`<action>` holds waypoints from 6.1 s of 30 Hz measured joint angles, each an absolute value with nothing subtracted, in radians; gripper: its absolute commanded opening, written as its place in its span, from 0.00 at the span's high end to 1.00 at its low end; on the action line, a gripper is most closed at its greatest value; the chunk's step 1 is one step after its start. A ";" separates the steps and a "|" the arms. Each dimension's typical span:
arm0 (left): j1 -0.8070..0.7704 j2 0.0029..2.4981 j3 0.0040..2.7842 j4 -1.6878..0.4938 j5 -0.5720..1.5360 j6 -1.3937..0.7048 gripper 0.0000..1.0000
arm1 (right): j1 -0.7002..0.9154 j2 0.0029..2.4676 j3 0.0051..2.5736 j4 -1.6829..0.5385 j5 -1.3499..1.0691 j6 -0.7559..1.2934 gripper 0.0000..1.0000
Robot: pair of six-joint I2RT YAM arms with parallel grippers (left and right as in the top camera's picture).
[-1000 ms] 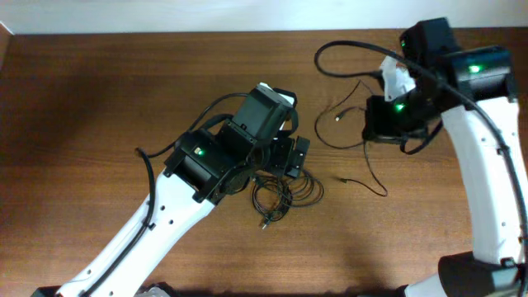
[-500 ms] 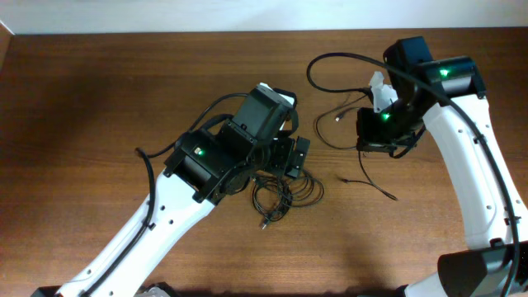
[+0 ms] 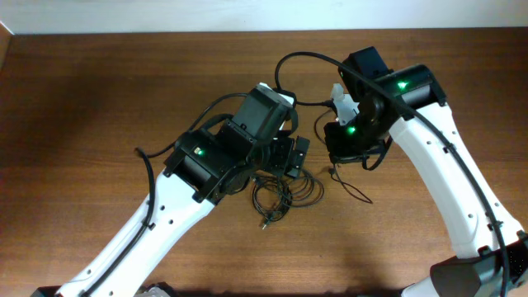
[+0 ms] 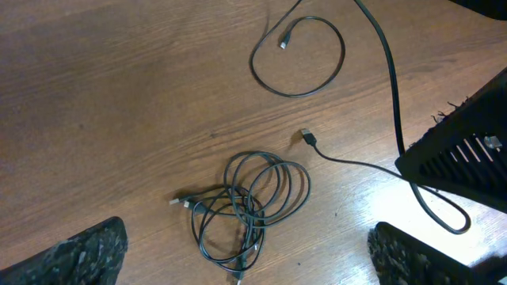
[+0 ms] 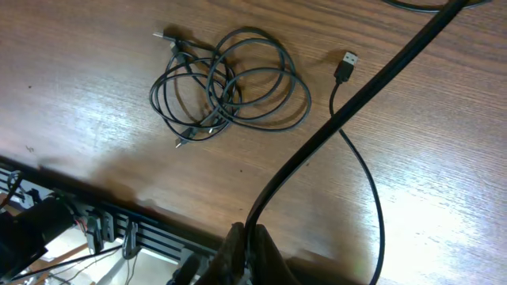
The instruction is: Untangle cables
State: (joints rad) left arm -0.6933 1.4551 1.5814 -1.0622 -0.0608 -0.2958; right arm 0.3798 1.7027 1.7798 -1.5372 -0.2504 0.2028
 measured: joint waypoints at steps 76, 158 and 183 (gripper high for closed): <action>-0.693 1.455 1.581 -1.061 -0.061 -0.296 0.01 | 0.000 1.924 1.317 -0.930 -0.143 0.395 0.52; -0.693 1.455 1.581 -1.060 -0.061 -0.296 0.01 | 0.114 1.931 1.251 -0.877 0.018 0.370 0.48; -0.693 1.455 1.581 -1.060 -0.061 -0.296 0.01 | 0.110 1.888 1.178 -0.817 -0.031 0.396 0.96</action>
